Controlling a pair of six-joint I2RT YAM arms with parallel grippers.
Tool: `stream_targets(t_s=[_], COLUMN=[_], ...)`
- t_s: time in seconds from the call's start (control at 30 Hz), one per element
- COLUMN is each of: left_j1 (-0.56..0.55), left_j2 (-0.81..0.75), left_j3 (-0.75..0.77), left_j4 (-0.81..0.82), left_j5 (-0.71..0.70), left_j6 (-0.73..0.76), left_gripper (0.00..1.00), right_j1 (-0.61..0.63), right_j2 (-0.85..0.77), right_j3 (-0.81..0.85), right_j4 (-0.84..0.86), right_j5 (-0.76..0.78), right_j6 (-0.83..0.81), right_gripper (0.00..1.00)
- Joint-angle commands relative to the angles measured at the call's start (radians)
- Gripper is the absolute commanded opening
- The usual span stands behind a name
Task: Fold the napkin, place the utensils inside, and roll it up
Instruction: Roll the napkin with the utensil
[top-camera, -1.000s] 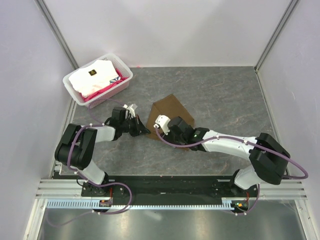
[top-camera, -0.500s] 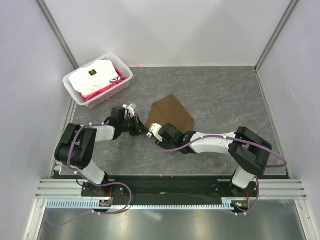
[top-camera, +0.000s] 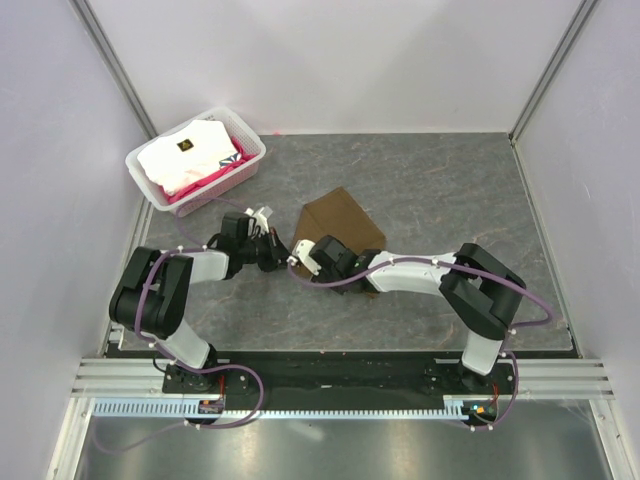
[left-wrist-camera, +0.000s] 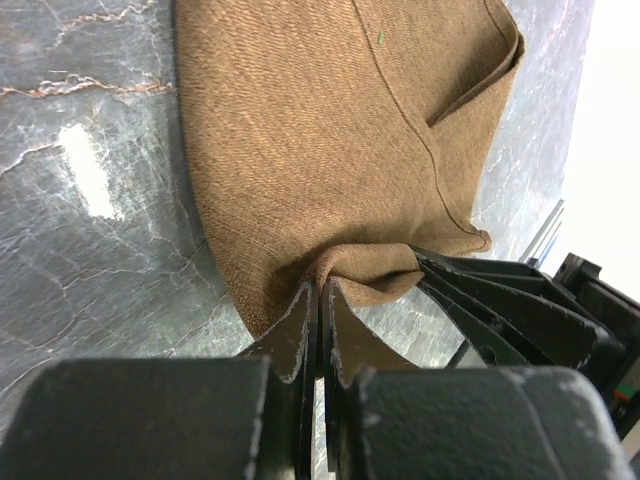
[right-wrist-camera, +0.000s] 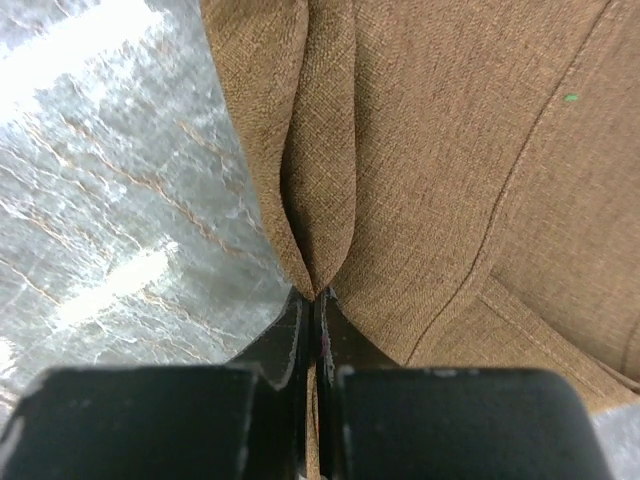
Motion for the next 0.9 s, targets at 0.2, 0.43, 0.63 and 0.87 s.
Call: stream_targets(t_s=[0.2,0.43,0.63,0.87], left_j1=[0.041,0.04,0.04,0.04], left_j2=[-0.155,-0.304,-0.381,-0.352], left_j3=[-0.023,-0.106,-0.172,-0.212], left_j4=[0.01,-0.014,-0.002,0.061], left_j5=[-0.042,-0.124,-0.127,-0.055], left_j6=[-0.019,0.042,0.074,0.065], left_gripper=[0.42,0.66,0.72,0.79], right_j1=[-0.108,-0.181,-0.246,-0.325], right_j2=[0.066,0.096,0.139,0.24], right_j3=[0.109,0.192,0.261,0.327], right_j4=[-0.196,-0.29,-0.359,-0.424], right_j5=[-0.429,-0.602,-0.768,-0.917], right_j6=[0.03,0.033,0.024,-0.007], right_gripper=[0.0,0.0,0.0,0.0])
